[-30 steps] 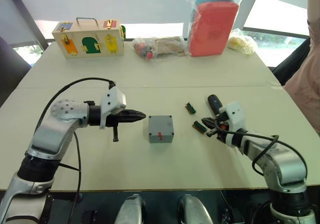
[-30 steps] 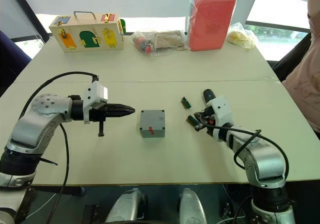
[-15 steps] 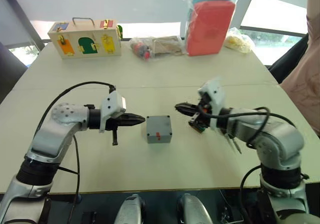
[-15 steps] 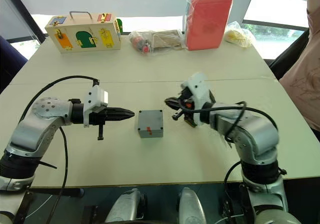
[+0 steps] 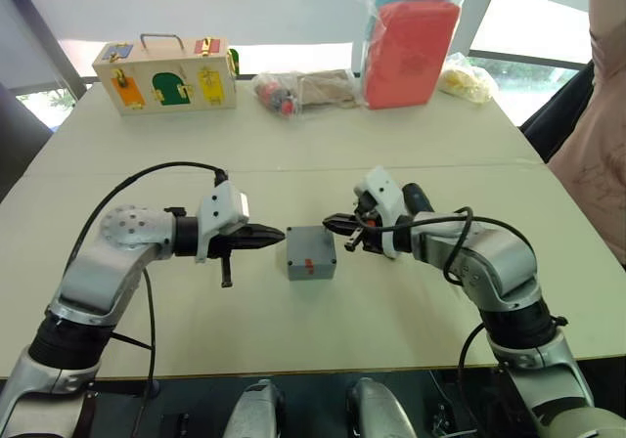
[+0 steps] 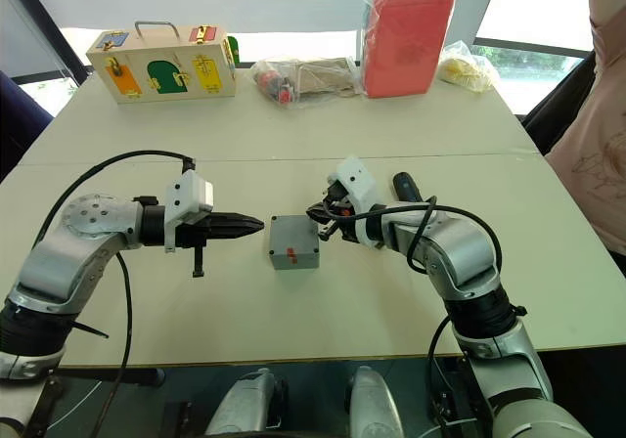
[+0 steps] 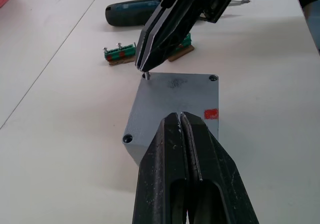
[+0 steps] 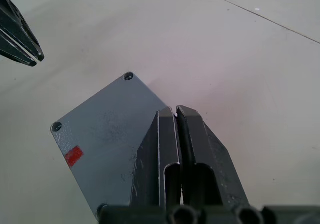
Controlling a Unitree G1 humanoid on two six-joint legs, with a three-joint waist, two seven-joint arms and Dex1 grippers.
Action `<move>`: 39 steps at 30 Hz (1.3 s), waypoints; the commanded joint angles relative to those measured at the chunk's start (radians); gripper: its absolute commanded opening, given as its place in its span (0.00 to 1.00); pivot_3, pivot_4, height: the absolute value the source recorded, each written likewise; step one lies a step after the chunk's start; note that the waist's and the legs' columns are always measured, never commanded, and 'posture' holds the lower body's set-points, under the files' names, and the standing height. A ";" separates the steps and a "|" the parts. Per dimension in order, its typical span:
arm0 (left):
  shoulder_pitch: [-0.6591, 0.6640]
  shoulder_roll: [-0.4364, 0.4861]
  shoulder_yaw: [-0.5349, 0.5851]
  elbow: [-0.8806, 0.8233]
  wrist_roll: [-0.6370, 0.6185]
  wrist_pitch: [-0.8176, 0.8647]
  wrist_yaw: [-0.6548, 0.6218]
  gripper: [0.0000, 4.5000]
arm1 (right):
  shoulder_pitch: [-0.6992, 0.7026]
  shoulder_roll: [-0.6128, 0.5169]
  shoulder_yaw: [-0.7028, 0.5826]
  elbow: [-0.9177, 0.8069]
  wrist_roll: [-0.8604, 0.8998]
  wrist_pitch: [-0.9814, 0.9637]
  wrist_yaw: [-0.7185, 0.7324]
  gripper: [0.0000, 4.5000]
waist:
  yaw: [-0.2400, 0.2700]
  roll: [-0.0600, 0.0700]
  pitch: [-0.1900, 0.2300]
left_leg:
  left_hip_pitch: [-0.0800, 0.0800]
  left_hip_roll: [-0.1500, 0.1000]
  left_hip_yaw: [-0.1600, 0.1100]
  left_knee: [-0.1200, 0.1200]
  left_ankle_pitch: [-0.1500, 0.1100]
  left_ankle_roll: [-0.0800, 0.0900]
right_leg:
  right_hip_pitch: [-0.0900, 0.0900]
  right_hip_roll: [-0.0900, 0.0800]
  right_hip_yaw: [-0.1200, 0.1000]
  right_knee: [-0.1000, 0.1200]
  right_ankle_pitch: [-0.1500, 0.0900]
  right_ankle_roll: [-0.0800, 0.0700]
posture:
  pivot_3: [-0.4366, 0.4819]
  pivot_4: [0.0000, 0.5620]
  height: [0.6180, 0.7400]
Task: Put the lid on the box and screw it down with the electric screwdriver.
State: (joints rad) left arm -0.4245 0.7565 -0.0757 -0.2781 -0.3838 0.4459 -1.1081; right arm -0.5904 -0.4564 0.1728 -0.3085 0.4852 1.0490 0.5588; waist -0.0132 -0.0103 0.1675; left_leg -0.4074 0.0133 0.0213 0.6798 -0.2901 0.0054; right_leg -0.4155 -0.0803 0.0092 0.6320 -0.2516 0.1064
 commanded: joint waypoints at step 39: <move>-0.005 -0.003 0.009 -0.021 -0.008 -0.010 0.005 0.00 | -0.029 -0.032 0.010 -0.007 -0.039 -0.029 0.042 0.00 | 0.000 0.000 0.000 | 0.000 0.000 0.000 0.000 0.000 0.000 | 0.000 0.000 0.000 0.000 0.000 0.000 | 0.48 0.27 0.92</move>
State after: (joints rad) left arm -0.4244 0.7531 -0.0760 -0.2781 -0.3835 0.4463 -1.1058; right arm -0.6027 -0.4861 0.1867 -0.2939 0.4489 1.0345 0.5955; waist -0.0131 -0.0103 0.1675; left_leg -0.4074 0.0132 0.0214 0.6798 -0.2901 0.0054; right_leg -0.4157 -0.0803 0.0092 0.6320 -0.2516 0.1064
